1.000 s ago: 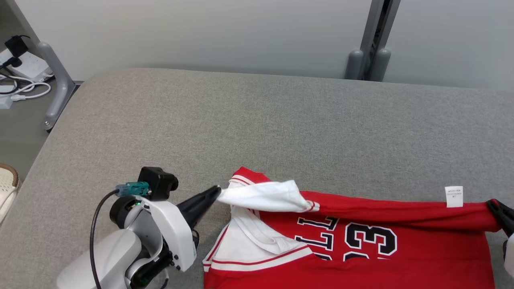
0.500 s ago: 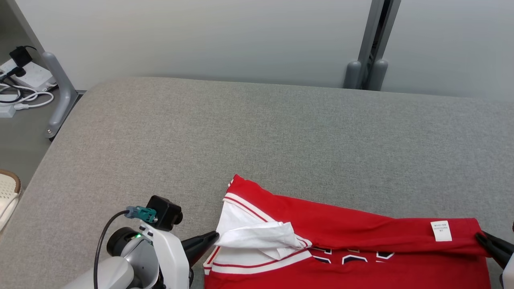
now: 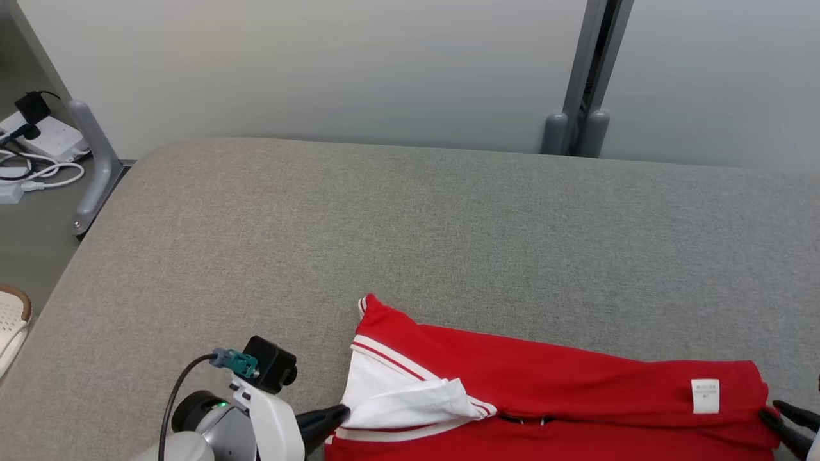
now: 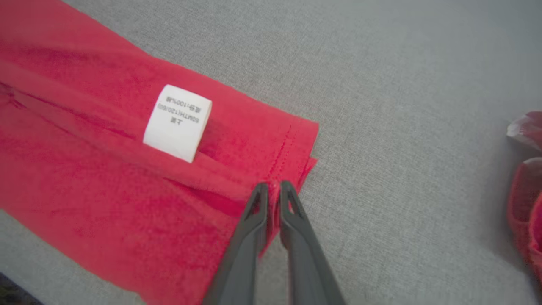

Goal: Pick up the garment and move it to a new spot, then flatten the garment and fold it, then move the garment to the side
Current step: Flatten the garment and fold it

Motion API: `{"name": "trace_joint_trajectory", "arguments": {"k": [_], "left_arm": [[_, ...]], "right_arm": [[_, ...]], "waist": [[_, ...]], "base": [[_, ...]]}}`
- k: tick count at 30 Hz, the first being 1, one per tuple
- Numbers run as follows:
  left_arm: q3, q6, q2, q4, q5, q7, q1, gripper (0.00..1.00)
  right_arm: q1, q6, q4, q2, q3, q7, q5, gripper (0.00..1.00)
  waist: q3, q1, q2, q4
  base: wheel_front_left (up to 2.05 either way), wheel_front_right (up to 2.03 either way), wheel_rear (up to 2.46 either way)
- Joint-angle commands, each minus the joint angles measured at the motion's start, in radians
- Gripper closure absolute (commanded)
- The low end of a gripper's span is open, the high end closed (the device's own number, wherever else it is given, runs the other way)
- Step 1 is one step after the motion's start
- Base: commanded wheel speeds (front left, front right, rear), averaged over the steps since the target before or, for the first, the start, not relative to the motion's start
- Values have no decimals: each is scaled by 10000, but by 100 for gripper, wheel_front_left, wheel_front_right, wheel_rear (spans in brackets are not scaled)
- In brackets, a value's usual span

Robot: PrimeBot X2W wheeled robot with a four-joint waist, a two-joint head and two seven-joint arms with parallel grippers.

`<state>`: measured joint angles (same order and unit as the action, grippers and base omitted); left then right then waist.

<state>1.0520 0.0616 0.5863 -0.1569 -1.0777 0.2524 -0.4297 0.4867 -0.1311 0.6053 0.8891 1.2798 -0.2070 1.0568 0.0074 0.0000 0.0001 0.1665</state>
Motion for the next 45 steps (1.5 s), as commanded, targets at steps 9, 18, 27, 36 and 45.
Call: {"name": "trace_joint_trajectory", "arguments": {"k": [9, 18, 27, 36, 45], "left_arm": [[39, -300, 223, 95, -3, 113, 243, 0], [-1081, -969, -410, -5, 563, -2703, 289, 0], [-2070, -1340, -1689, -770, 1108, -5080, 774, 0], [-4329, -1340, -3260, -537, 4191, -5165, 2109, 0], [-5665, -187, -4392, -819, 6162, -5167, 3125, 0]], "right_arm": [[-94, 7, -558, 447, 5, 633, 1380, 0], [-55, 6, 211, -227, -854, -554, 2634, 0], [-1910, 6, 334, -1743, -4906, -589, 1300, 0], [-3529, 6, 287, -3092, -6826, -587, 390, 0], [-3941, 6, 662, -3691, -7710, -588, 233, 0]], "waist": [[-234, 0, -1, -116], [-382, 0, -1, -305], [-375, 0, -1, -495], [-256, 0, -1, -634], [-169, 0, -1, -486]], "base": [[0, 0, 0], [0, 0, 0], [0, 0, 0], [0, 0, 0], [0, 0, 0]]}}
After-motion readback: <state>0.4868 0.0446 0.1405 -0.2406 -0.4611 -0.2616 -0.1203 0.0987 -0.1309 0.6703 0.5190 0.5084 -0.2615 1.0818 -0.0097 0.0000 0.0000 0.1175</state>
